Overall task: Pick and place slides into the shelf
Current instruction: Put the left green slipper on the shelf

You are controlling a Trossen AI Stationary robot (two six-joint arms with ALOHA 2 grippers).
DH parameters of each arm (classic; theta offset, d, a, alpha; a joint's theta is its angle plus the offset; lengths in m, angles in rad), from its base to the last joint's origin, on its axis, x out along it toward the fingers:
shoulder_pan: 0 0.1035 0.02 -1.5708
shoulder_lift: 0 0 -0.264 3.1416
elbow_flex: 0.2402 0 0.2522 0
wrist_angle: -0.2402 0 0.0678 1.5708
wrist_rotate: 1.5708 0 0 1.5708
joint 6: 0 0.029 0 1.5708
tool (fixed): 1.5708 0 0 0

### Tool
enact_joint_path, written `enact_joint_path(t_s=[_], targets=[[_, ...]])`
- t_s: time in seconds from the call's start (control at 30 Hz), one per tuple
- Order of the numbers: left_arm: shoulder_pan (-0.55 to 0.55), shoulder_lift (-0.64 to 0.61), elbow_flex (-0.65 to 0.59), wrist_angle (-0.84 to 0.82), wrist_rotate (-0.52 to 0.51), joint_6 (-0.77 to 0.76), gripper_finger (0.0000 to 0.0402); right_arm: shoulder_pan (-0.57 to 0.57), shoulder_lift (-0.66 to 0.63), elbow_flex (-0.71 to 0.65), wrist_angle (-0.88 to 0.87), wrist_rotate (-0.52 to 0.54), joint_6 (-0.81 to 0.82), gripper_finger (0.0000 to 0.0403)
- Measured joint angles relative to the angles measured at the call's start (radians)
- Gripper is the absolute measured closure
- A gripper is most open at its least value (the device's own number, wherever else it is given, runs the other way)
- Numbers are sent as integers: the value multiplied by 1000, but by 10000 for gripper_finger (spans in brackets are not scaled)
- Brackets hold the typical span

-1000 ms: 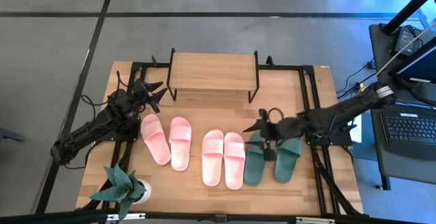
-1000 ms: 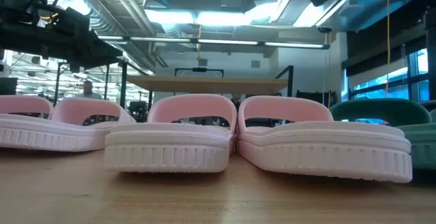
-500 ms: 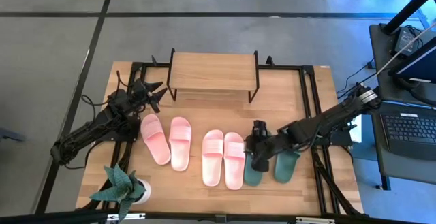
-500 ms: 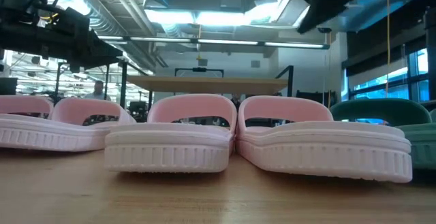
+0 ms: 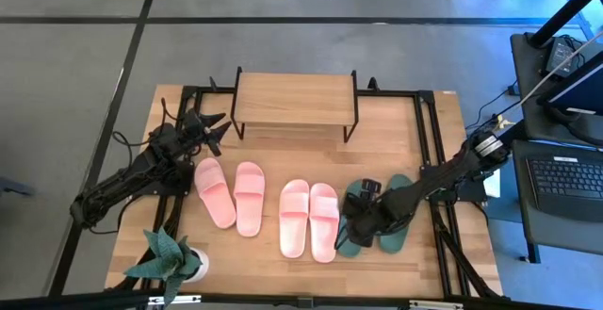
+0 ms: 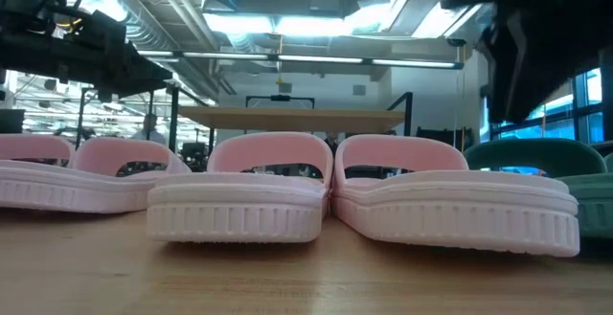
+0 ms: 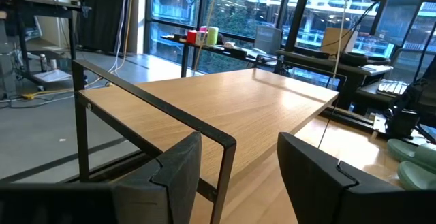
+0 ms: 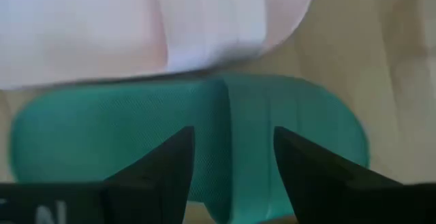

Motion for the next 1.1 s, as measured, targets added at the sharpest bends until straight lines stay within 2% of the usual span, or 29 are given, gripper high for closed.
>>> enact_joint_path(t_s=[0.4, 0.57, 0.97, 1.1], targets=[[0, 0, 0, 0, -20, 0, 216, 0, 129, 0, -98, 6, 14, 201], [0, 0, 0, 0, -20, 0, 216, 0, 129, 0, -105, 29, 36, 201], [0, 0, 0, 0, -20, 0, 216, -1, 127, 19, -273, 44, 161, 202], [0, 0, 0, 0, -20, 0, 216, -1, 127, 19, -272, 44, 160, 231]])
